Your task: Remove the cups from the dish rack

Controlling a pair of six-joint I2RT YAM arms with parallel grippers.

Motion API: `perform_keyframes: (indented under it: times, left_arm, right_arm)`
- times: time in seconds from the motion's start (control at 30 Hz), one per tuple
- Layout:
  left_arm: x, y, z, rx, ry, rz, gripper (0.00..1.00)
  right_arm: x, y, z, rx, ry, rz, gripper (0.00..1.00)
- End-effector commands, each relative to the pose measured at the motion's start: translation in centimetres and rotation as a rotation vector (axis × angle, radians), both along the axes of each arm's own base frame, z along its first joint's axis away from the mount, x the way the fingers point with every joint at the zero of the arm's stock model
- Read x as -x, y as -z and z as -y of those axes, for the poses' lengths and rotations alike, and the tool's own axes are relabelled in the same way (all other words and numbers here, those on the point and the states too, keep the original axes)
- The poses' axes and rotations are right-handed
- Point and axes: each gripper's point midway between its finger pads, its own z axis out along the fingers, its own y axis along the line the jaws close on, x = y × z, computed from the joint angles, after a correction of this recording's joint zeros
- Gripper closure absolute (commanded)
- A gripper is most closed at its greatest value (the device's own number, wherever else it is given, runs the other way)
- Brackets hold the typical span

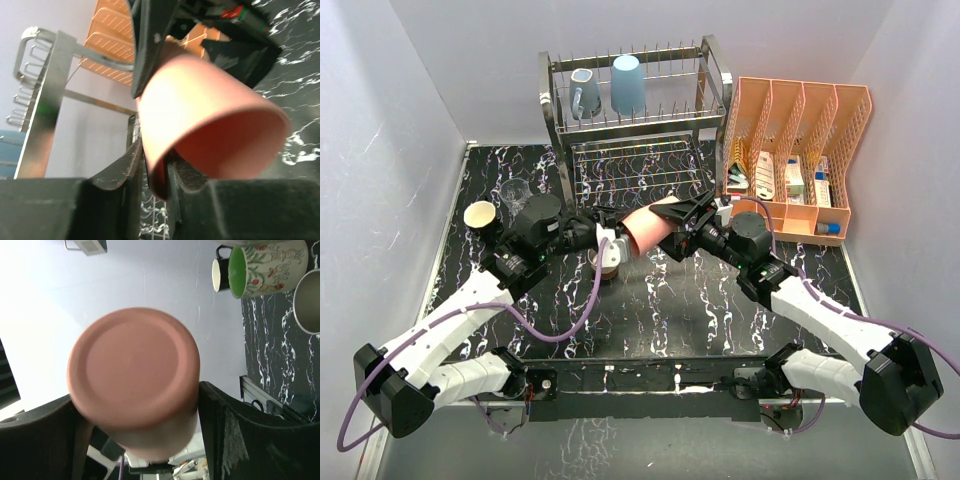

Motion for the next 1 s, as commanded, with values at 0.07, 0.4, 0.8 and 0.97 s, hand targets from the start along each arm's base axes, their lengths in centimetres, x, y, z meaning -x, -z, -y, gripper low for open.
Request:
perform_keyframes:
  times: [0.07,0.4,0.8,0.97]
  left_arm:
    - [-0.2,-1.3,0.0,0.031,-0.012,0.031,1.0]
    - [-3.1,2.9,-0.3,-0.157,-0.169,-0.263,1.0]
    - [-5.0,10.1,-0.7,-0.496,-0.278,-0.479,1.0]
    - [-5.7,12.8,-0.1,-0.673,-0.296,-0.558,1.0]
  right_arm:
    - [-0.1,-2.3,-0.4,-0.061,-0.003,0.068,0.4]
    - [-1.3,8.8,3.9,0.253,0.115,-0.047,0.02]
    - [-0.3,16.2,14.3,0.662,0.33,-0.124,0.02]
    - [-0.8,13.1,17.0,0.795,0.41,-0.079,0.02]
